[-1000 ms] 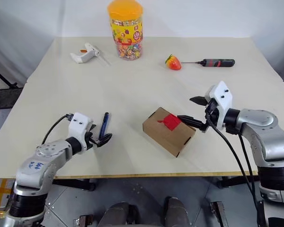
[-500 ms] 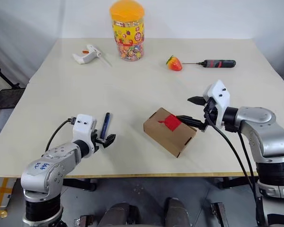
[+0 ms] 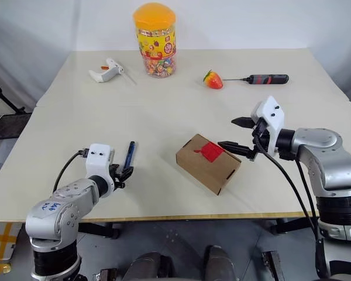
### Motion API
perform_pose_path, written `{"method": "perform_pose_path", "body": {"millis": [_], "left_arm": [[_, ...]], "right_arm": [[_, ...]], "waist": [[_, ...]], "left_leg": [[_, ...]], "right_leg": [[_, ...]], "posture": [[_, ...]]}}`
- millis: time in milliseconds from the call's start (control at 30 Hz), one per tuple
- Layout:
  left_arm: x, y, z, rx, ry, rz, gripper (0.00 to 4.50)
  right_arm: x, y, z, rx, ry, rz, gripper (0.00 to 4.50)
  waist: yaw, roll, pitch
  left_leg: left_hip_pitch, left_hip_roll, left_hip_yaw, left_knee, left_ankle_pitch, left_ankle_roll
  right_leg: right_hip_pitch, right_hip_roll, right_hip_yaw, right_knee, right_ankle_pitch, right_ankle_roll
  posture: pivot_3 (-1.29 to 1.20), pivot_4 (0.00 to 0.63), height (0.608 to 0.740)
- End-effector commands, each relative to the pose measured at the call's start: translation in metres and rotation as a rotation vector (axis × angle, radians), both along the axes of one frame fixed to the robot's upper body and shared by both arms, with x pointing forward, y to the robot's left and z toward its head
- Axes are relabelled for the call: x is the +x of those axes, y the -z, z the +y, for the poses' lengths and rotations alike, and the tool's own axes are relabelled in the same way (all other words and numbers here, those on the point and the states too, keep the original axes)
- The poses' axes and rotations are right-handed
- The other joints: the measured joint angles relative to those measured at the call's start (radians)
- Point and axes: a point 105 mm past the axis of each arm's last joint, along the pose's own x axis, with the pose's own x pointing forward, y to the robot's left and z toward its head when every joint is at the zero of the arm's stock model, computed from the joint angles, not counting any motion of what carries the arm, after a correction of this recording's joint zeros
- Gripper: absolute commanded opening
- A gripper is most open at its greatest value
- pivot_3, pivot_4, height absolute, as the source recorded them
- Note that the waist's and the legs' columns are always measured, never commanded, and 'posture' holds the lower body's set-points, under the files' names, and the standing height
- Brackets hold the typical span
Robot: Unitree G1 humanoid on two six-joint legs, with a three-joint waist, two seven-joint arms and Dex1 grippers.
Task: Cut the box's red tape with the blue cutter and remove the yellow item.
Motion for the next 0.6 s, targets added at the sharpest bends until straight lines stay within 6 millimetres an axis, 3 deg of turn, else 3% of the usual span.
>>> {"method": "perform_pose_path", "body": {"millis": [33,133,233,400,600], "left_arm": [[-0.0187,0.0485,0.0012,-0.022,-0.010,0.230,2.56],[-0.0198,0.0510,0.0001,-0.029,-0.004,0.241,1.99],[-0.0191,0.0508,0.0000,-0.024,-0.003,0.240,1.99],[-0.0182,0.0489,0.0001,-0.021,-0.004,0.233,0.86],[-0.0156,0.0455,0.0038,-0.001,0.004,0.221,0.86]], "right_arm": [[-0.0024,-0.0129,0.0019,-0.022,-0.018,-0.053,4.50],[-0.0033,-0.0124,0.0023,-0.023,-0.018,-0.050,4.50],[-0.0028,-0.0126,0.0019,-0.023,-0.015,-0.050,4.50],[-0.0023,-0.0129,0.0018,-0.023,-0.013,-0.050,4.50],[-0.0022,-0.0125,0.0020,-0.023,-0.011,-0.050,4.50]], "waist": [[0.000,0.000,0.000],[0.000,0.001,-0.001],[0.000,0.002,-0.001],[0.002,0.002,-0.001],[0.004,0.002,-0.001]], "left_leg": [[0.000,0.000,0.000,0.000,0.000,0.000],[0.000,0.000,0.000,0.000,0.000,0.000],[0.000,0.000,0.000,0.000,0.000,0.000],[0.000,0.000,0.000,0.000,0.000,0.000],[0.000,0.000,0.000,0.000,0.000,0.000]], "right_leg": [[0.000,0.000,0.000,0.000,0.000,0.000],[0.000,0.000,0.000,0.000,0.000,0.000],[0.000,0.000,0.000,0.000,0.000,0.000],[0.000,0.000,0.000,0.000,0.000,0.000],[0.000,-0.001,0.001,0.000,0.000,0.000]], "posture": [[0.00,0.150,0.740],[0.00,0.150,0.740],[0.00,0.150,0.740],[0.00,0.150,0.740],[0.00,0.150,0.740]]}}
